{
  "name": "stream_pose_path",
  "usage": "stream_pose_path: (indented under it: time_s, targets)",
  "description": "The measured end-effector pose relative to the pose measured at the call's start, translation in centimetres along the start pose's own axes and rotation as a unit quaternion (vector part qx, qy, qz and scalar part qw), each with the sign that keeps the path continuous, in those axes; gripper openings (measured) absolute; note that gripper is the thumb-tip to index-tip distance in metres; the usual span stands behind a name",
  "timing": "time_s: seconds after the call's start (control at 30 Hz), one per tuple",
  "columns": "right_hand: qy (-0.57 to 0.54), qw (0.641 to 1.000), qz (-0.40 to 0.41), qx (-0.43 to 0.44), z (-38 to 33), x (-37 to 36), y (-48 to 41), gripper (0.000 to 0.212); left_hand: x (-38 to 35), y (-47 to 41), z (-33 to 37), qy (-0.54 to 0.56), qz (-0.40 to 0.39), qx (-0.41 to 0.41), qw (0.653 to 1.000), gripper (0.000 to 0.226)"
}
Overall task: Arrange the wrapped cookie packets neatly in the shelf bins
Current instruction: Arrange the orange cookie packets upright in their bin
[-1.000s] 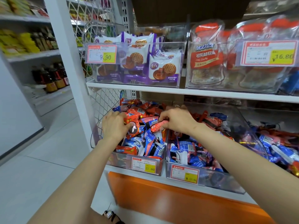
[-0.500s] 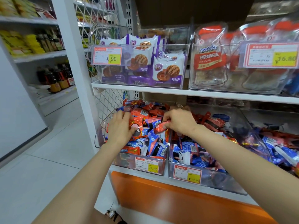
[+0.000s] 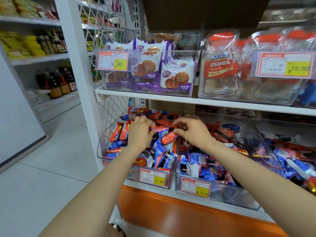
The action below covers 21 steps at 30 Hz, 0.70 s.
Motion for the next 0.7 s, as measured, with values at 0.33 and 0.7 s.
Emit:
stream_pose_path:
  time_s: [0.33,0.7]
  targets:
    - [-0.011,0.999,0.021,0.023,-2.6,-0.7,-1.5,0.026,2.6,-0.2,0.2,0.257,0.022,0.029,0.966,0.005]
    - [-0.098,0.984,0.136,0.063,-2.0,1.4,-0.3,0.016,5.5,1.6,-8.4,0.133,0.059,0.168,0.975,0.018]
Point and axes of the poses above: each hand's wrist, its own y-axis away from the middle knuckle, its own x-axis out of the back of the hand, z = x × y, the point moved 7 cm from there along -y, towards the middle knuckle, and after that the axes turned 4 degrees about y, right-handed, at the moved point
